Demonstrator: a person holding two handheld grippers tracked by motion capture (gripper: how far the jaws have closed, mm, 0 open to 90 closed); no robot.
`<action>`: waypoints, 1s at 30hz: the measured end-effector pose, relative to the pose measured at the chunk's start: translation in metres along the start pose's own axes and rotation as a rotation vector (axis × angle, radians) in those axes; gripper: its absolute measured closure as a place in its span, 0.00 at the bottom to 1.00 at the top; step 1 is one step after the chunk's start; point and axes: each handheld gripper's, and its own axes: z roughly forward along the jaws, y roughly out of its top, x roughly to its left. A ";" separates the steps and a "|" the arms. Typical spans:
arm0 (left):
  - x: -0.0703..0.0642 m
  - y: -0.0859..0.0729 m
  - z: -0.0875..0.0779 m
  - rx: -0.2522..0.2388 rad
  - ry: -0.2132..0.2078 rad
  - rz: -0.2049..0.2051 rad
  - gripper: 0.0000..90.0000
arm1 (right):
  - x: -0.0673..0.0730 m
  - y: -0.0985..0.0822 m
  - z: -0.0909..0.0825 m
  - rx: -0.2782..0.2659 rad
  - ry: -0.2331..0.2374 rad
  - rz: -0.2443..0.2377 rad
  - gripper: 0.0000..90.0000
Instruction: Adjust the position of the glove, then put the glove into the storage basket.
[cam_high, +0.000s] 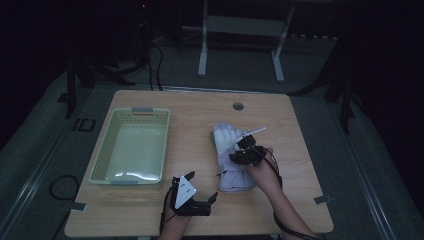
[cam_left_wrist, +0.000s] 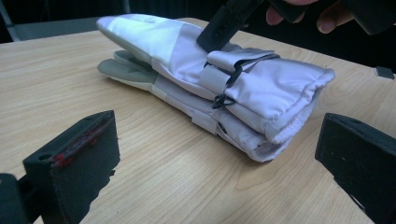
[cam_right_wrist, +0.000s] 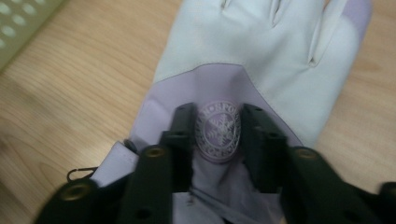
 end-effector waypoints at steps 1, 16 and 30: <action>0.000 0.000 0.000 -0.002 0.007 0.006 0.00 | -0.001 -0.001 -0.004 -0.037 0.007 -0.019 0.55; 0.004 0.001 0.002 0.003 -0.016 -0.022 0.00 | -0.020 -0.018 -0.028 -0.232 0.082 -0.128 0.15; 0.021 0.015 0.012 0.130 -0.197 -0.169 0.00 | -0.041 -0.036 -0.047 -0.319 0.051 -0.186 0.16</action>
